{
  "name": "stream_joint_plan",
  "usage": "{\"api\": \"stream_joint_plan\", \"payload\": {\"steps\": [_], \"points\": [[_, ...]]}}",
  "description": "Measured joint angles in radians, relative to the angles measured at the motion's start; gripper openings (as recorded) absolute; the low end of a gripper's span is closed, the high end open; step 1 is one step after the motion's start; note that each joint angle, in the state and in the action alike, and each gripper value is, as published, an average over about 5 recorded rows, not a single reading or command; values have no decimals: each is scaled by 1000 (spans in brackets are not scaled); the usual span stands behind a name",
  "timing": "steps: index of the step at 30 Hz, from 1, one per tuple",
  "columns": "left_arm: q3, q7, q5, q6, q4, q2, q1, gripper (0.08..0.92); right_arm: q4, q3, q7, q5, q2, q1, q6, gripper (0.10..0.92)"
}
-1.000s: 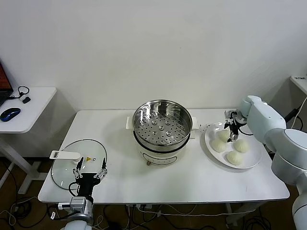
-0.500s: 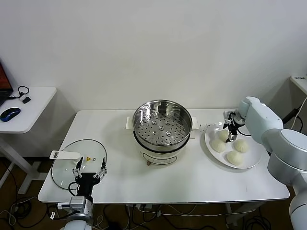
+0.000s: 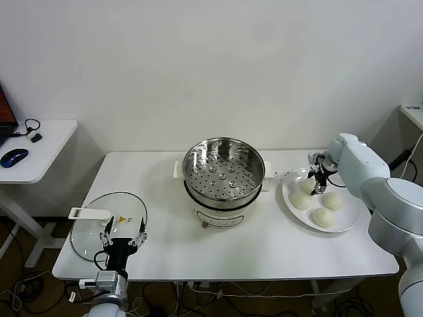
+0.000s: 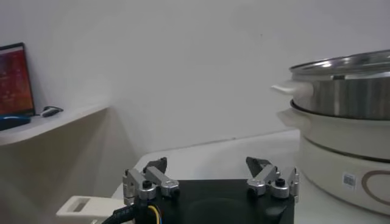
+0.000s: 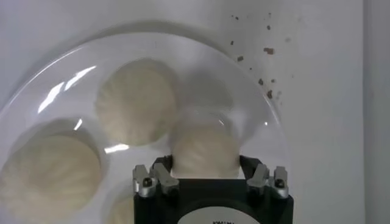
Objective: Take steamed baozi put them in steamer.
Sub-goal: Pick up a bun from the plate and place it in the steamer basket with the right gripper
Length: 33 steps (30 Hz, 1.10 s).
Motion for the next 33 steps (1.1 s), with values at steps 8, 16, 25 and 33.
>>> {"api": "stream_joint_plan", "payload": {"steps": [8,16,25,33], "points": [[-1,0,1,1,-4,0,2,823,41,-32,-10,21,-24,27,-6,705],[-8,-1,1,4,-8,0,3,823,181,-143,-10,99,-90,103,-21,702],[-2,-1,4,7,-14,0,3,823,440,-350,2,230,-189,273,-14,701],[6,-2,8,9,-23,0,7,823,654,-546,9,371,-233,468,55,704]]}}
